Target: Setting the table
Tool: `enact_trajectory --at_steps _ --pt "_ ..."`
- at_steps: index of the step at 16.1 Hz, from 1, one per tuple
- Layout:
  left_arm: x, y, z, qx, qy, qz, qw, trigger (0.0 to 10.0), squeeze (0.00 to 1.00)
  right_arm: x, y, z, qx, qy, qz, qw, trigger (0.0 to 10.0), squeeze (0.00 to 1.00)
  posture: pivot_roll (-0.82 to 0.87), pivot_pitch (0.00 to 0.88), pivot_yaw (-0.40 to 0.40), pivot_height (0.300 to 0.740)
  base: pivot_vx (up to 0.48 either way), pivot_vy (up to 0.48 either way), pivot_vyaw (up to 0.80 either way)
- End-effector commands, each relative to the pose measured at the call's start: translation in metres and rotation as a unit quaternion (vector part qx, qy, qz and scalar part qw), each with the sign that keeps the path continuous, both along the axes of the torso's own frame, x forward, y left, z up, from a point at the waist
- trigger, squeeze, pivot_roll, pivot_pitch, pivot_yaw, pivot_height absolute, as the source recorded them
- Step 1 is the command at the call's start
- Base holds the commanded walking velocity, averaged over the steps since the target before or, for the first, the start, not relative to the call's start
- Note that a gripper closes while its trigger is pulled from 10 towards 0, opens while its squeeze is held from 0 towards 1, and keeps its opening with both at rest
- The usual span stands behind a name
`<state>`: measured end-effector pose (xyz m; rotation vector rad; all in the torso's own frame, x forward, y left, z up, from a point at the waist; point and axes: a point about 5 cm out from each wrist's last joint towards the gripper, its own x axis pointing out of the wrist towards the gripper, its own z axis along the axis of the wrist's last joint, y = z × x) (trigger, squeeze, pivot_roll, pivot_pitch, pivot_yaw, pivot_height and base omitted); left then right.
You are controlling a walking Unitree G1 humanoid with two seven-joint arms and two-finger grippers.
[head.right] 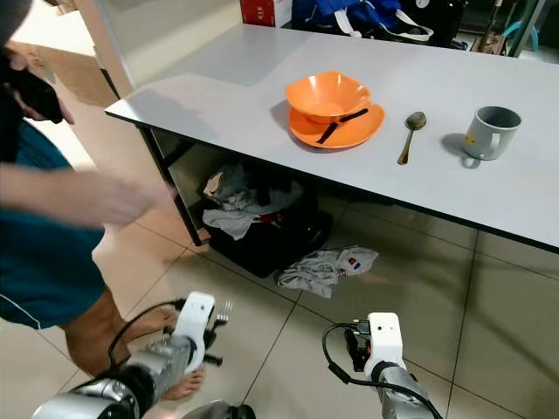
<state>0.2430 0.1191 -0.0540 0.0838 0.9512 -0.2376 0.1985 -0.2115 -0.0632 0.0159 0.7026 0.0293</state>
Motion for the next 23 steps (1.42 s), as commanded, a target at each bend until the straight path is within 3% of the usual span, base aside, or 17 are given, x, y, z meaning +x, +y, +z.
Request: enact_trajectory --at_steps 1,7,10,14,23 --pt "-0.008 0.004 -0.005 -0.021 0.007 0.015 1.000 10.0 0.00 0.001 -0.003 0.001 -0.001 0.000 0.000 1.000 10.0 0.00 -0.11 0.000 0.116 0.740 0.000 0.000 0.00" --pt "-0.016 0.012 -0.010 -0.015 0.012 0.019 1.000 10.0 0.00 0.005 -0.001 0.003 -0.003 -0.004 0.007 1.000 10.0 0.00 -0.11 0.000 0.122 0.740 0.000 0.000 0.00" --pt "-0.010 0.015 -0.006 -0.006 0.002 -0.016 1.000 10.0 0.00 0.009 0.003 0.004 -0.002 -0.009 0.014 1.000 10.0 0.00 -0.11 0.000 0.121 0.740 0.000 0.000 0.00" --pt "0.001 0.016 0.001 -0.014 -0.017 0.007 1.000 10.0 0.00 0.011 0.002 0.006 0.000 -0.019 0.012 1.000 10.0 0.00 -0.11 0.000 0.117 0.740 0.000 0.000 0.00" --pt "-0.003 0.013 -0.002 -0.007 -0.016 -0.021 1.000 10.0 0.00 0.012 0.009 0.005 -0.006 -0.014 0.011 1.000 10.0 0.00 -0.09 0.000 0.127 0.740 0.000 0.000 -0.08"
